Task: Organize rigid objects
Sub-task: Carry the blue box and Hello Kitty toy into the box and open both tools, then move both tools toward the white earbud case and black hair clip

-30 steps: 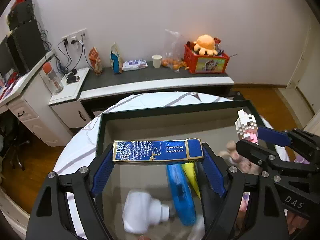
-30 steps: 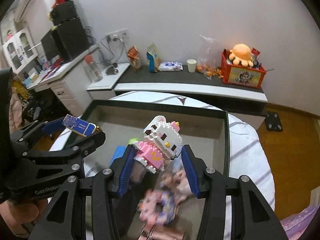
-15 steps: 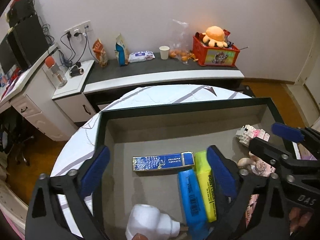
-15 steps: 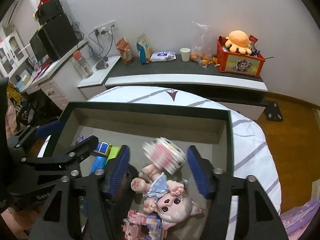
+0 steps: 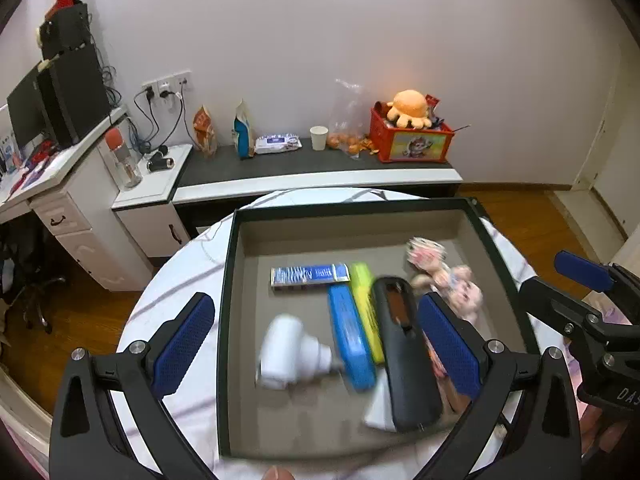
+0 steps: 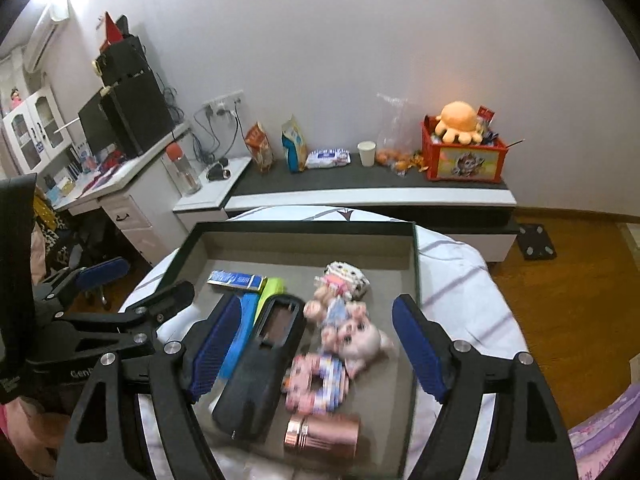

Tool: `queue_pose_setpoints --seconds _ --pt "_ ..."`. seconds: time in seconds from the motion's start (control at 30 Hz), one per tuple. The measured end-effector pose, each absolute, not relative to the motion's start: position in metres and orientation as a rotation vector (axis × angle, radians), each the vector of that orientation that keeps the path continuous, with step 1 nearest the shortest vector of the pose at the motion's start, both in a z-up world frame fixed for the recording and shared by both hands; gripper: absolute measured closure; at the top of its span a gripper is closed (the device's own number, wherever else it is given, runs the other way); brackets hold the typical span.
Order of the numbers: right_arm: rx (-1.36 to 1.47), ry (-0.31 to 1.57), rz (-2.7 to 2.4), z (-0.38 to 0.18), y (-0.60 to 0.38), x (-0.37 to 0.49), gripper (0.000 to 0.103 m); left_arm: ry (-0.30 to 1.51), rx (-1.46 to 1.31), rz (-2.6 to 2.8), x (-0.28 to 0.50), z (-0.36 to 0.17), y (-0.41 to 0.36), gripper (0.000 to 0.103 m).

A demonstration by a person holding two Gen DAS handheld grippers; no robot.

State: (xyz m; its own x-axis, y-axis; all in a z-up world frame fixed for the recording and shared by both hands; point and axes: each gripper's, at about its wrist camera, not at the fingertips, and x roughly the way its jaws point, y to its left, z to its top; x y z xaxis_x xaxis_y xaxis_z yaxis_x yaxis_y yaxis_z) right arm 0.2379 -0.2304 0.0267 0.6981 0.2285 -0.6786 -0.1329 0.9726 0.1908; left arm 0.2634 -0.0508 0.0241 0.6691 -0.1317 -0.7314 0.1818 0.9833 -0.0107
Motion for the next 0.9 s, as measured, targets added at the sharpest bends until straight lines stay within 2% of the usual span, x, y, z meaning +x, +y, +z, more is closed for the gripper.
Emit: queue_pose_setpoints --seconds 0.5,0.9 --pt "0.157 0.774 0.161 0.018 -0.251 0.120 0.023 0.810 0.099 -0.242 0.138 0.033 -0.059 0.000" --pt "0.172 0.839 0.147 -0.015 -0.259 0.095 0.023 0.878 0.076 -0.232 0.122 -0.003 -0.057 0.000"
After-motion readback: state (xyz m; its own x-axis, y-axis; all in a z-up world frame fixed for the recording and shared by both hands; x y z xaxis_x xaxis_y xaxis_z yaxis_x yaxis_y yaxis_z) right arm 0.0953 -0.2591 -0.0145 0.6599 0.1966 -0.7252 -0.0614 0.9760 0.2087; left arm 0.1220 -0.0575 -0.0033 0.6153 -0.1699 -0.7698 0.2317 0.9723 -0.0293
